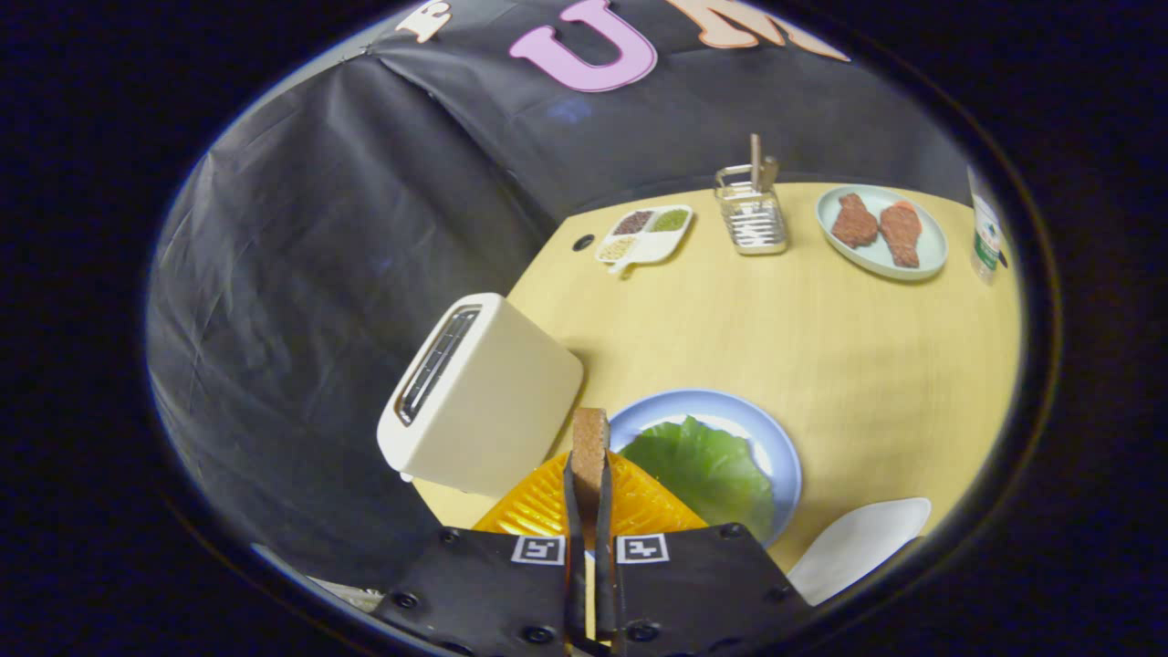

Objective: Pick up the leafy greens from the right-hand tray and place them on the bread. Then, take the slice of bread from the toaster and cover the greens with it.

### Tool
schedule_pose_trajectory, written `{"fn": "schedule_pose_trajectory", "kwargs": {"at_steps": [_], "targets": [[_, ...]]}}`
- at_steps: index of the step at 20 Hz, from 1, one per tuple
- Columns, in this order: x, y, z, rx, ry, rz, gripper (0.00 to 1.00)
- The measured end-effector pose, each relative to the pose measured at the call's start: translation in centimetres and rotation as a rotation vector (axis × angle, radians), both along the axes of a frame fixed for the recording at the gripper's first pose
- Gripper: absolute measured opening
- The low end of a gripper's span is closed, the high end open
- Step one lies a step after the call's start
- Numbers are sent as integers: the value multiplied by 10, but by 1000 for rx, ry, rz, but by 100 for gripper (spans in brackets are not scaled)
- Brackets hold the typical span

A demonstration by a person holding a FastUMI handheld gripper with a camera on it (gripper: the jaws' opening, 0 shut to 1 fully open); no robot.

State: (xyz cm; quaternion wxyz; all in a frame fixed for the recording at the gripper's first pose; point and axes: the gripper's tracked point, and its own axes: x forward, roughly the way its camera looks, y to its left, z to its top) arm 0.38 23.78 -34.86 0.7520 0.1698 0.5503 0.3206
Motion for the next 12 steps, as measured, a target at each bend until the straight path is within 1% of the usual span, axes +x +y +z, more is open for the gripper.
{"fn": "schedule_pose_trajectory", "kwargs": {"at_steps": [1,5,8,10,12], "targets": [[1,-7,-7,-16,8,-11,7],[-8,-29,-25,-52,42,-42,22],[-17,-49,-37,-120,38,-16,33],[-22,-53,-36,-120,39,-15,43],[-19,-64,-32,-137,2,-29,54]]}}
